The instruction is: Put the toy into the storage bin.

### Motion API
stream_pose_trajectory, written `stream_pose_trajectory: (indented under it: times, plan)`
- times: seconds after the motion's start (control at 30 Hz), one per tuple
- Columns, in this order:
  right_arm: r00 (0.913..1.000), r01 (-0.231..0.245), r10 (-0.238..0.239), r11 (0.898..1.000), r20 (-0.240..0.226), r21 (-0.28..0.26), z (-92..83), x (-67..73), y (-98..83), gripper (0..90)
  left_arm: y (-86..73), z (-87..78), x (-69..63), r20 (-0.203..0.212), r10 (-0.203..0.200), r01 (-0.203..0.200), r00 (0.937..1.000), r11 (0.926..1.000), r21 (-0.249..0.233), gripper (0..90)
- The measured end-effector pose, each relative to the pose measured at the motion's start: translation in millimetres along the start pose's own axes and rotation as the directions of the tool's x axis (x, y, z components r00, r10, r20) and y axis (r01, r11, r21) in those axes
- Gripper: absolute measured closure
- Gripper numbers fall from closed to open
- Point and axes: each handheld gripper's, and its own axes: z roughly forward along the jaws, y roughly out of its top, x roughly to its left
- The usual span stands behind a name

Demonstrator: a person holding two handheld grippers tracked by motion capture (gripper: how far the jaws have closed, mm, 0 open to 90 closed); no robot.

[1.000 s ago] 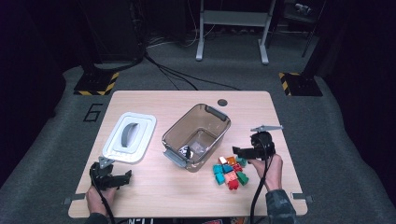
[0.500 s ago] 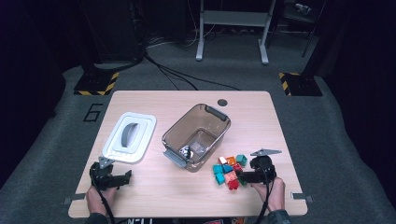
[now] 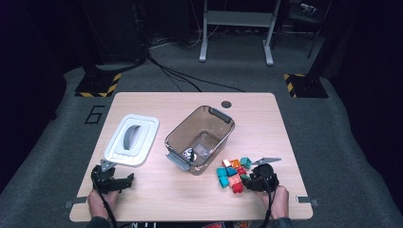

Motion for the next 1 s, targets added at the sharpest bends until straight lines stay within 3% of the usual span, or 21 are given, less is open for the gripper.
stream_pose_trajectory:
  times: [0.1,0.33,0.53,0.7,1.0]
  plan:
    - [1.0000,0.000,-0.001,1.000,0.004,0.002,3.4,2.1,-0.4,63.5,0.0,0.0,-0.1,0.000,-0.001,0.001,1.0000,1.0000,0.000,0.7]
    - [0.9999,-0.013,0.013,1.000,0.008,-0.011,3.9,1.2,-3.7,66.1,0.0,0.0,0.0,0.000,0.000,0.000,1.0000,1.0000,0.000,0.7]
    - [0.9995,-0.031,0.031,0.998,-0.006,-0.050,-10.4,-2.5,-1.7,66.2,0.0,0.0,-0.1,0.000,-0.001,0.001,1.0000,1.0000,0.000,0.8]
    - [0.9997,-0.024,0.024,0.994,0.001,-0.103,-25.0,-9.4,8.2,66.3,0.0,0.0,-0.1,0.001,-0.001,0.001,1.0000,1.0000,0.000,0.8]
    - [0.9996,-0.026,0.028,0.990,0.011,-0.139,-36.8,-18.9,34.3,66.3,0.0,0.0,-0.1,0.000,-0.001,0.001,1.0000,1.0000,0.000,0.7]
